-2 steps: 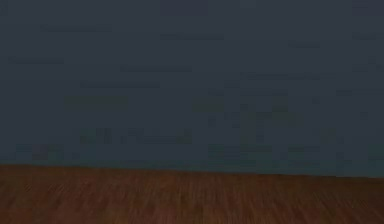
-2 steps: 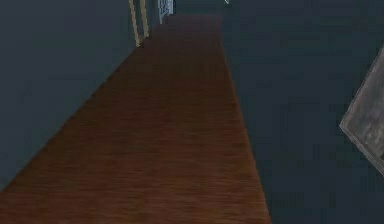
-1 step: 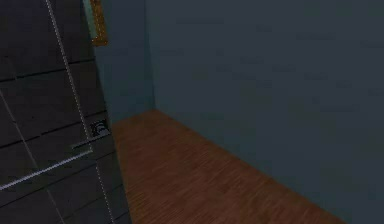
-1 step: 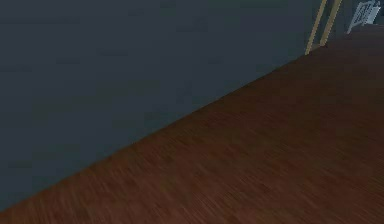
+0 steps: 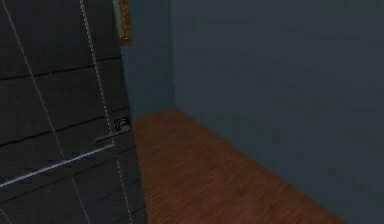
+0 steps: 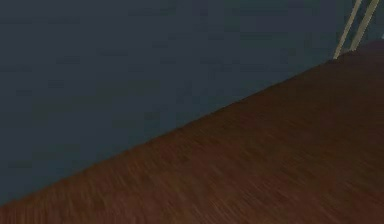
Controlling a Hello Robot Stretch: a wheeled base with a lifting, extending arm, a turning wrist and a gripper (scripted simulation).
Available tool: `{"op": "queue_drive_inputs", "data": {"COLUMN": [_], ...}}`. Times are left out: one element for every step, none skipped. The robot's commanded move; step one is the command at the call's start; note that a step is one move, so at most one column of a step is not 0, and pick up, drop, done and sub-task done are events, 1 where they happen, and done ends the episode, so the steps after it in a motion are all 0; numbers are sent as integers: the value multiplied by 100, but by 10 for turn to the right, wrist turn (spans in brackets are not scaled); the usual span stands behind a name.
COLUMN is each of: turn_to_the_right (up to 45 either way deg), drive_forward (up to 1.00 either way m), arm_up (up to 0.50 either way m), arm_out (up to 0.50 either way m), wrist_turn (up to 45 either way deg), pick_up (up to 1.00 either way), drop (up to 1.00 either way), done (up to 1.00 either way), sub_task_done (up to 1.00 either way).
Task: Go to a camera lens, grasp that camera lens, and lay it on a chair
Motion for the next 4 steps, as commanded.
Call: {"op": "queue_drive_inputs", "data": {"turn_to_the_right": [0,-450,-420,0], "drive_forward": [15,0,0,75], "arm_up": [0,0,0,0], "arm_out": [0,0,0,0], "wrist_turn": [0,0,0,0], "pick_up": [0,0,0,0], "drop": [0,0,0,0], "done": [0,0,0,0], "sub_task_done": [0,0,0,0]}}
